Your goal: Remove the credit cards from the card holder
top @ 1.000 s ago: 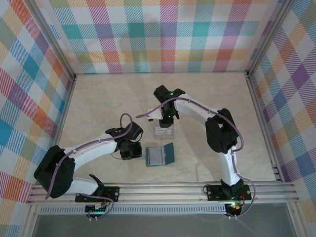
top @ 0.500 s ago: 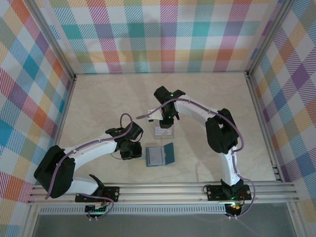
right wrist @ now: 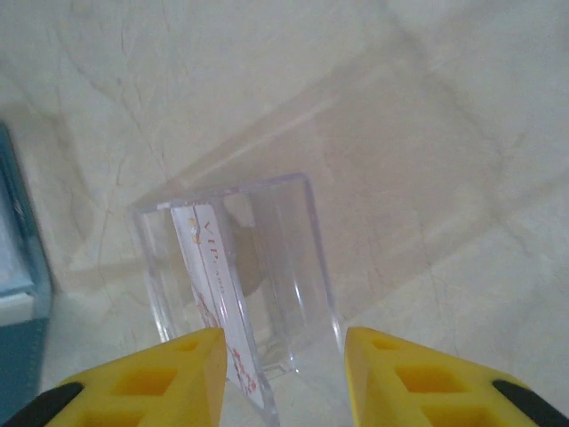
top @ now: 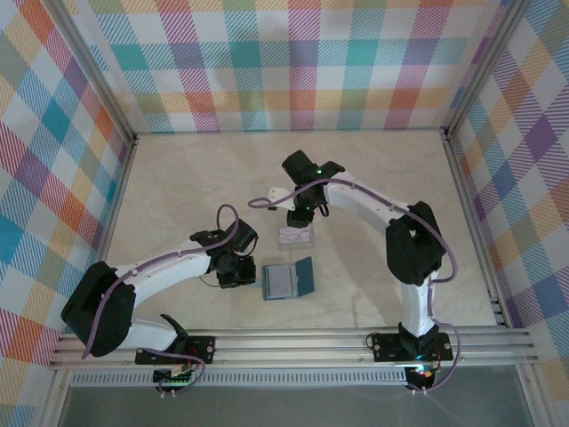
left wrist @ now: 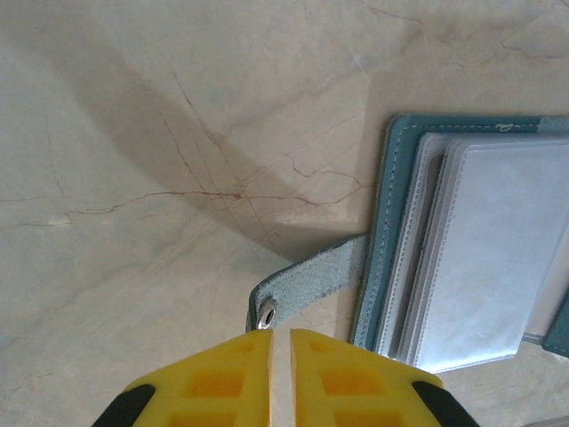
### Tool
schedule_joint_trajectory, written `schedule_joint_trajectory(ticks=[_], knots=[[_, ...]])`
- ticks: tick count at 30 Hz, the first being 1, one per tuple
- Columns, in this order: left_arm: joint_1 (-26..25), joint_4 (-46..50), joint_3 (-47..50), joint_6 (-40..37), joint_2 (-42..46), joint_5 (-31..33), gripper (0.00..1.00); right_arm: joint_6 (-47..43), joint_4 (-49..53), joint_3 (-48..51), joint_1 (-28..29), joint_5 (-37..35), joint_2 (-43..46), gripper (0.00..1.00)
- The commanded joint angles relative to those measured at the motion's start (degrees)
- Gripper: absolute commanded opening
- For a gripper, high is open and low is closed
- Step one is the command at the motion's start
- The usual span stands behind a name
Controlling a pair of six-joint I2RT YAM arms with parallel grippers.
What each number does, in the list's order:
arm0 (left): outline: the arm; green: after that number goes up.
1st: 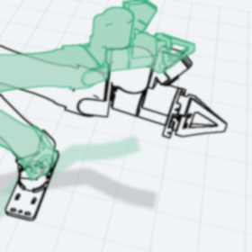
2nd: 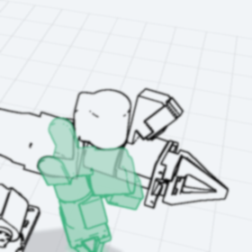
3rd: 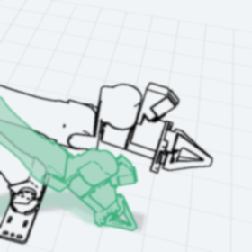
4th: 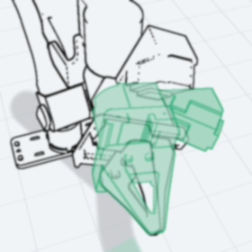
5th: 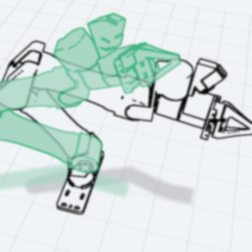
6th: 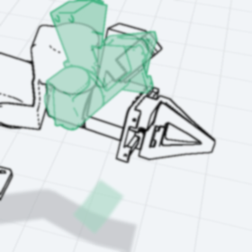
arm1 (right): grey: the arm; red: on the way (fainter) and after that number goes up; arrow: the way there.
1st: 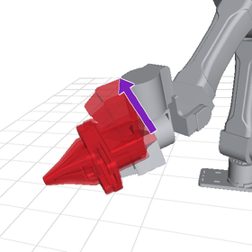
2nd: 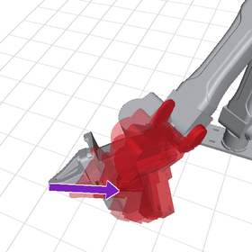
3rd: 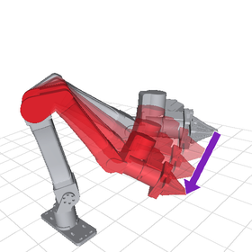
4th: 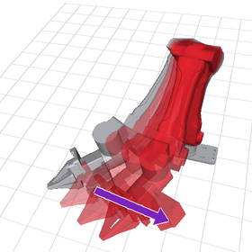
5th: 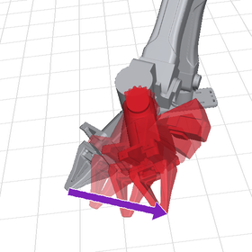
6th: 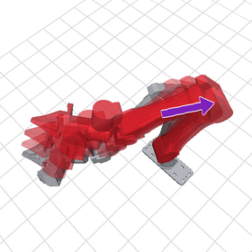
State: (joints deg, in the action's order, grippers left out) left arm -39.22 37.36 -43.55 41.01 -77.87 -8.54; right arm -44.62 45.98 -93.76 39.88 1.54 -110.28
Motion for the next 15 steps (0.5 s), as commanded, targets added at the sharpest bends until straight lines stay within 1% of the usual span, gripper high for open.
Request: schedule_joint_trajectory(ticks=[1, 4, 6, 7, 9, 12, 15], knots=[[0.55, -0.38, -2.23, -0.76, -0.99, -1.44, 0.13, 15.41, -3.98, 2.62, 0.41, 3.1, 4.84, 0.41], [0.55, -1.28, -2.55, -0.67, -1.42, -2.29, 0.11, 29.42, -6.78, 6.45, 0.9, 4.22, 8.44, 0.4], [0.55, -1.85, -2.77, -0.64, -2.04, -2.92, 0.11, 42.1, -6.42, 8.11, 1.08, 5.47, 10.19, 0.36], [0.56, -2.12, -2.91, -0.66, -2.19, -3.27, 0.11, 47.03, -6.18, 8.88, 1.04, 6.83, 10.86, 0.35], [0.55, -2.76, -3.17, -0.6, -2.76, -3.93, 0.1, 58.15, -7.35, 11.74, 1.23, 11.36, 12.65, 0.33], [0.55, -2.74, -3.77, -0.67, -3.15, -4.15, 0.09, 72.74, -11.8, 18.01, 1.77, 17.84, 15.09, 0.31], [0.55, -2.14, -4.34, -0.66, -2.79, -3.64, 0.09, 83.44, -16.76, 23.78, 2.64, 23.03, 16.42, 0.28]])
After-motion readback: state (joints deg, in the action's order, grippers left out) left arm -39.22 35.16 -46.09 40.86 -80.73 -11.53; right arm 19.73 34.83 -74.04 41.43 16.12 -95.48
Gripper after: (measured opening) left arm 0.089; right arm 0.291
